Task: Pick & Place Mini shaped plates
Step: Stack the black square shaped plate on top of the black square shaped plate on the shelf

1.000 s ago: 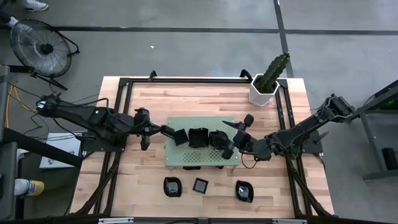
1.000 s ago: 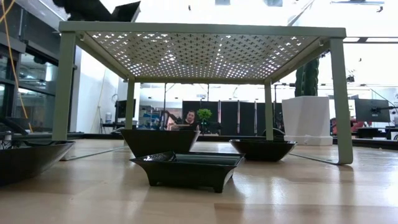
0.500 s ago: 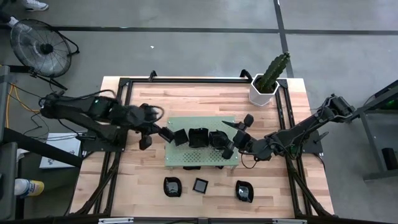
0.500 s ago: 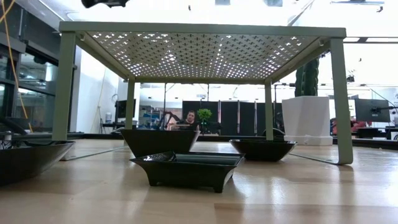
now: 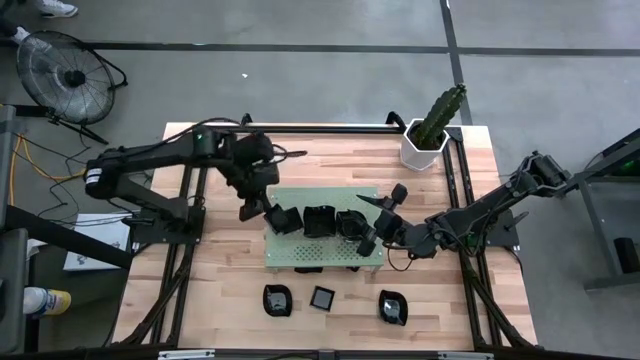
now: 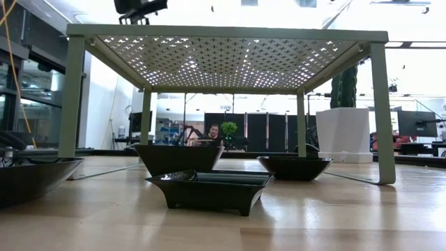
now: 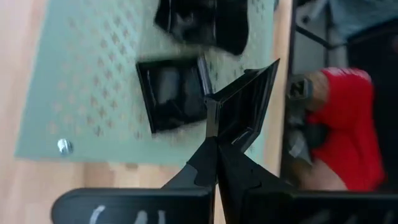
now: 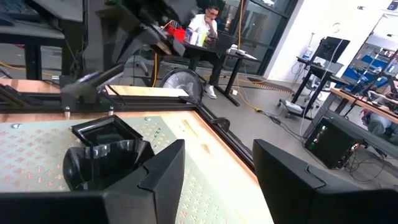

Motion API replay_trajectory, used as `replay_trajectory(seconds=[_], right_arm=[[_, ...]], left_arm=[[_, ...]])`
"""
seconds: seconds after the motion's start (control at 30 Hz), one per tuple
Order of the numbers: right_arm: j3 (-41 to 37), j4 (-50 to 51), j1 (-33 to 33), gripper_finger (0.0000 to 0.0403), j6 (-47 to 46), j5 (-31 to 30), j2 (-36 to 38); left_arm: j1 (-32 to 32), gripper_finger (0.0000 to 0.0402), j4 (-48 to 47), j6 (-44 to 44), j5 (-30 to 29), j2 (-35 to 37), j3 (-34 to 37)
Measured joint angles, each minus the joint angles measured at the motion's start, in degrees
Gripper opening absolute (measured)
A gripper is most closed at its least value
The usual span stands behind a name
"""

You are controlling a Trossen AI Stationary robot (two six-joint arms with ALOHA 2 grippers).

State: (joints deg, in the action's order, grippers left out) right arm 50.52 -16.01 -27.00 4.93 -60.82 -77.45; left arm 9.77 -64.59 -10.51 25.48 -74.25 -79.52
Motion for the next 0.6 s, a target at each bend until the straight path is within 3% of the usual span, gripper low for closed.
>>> replay_trajectory(seconds=[0.1,0.3,0.6], right_arm=[[0.0,0.6,0.0,0.0185,0.0,0.7,0.0],[0.0,1.3,0.0,0.0184,0.0,1.2,0.0],[0.0,2.8,0.0,0.0184,0.0,1.2,0.0]], left_arm=[[3.7,0.0,-4.9,3.4,3.9,-1.8,-1.6],[10.1,0.0,-12.2,9.9,5.6,-6.1,-4.8],[11.6,0.0,-14.1,13.8,8.6,-12.4,-9.4]])
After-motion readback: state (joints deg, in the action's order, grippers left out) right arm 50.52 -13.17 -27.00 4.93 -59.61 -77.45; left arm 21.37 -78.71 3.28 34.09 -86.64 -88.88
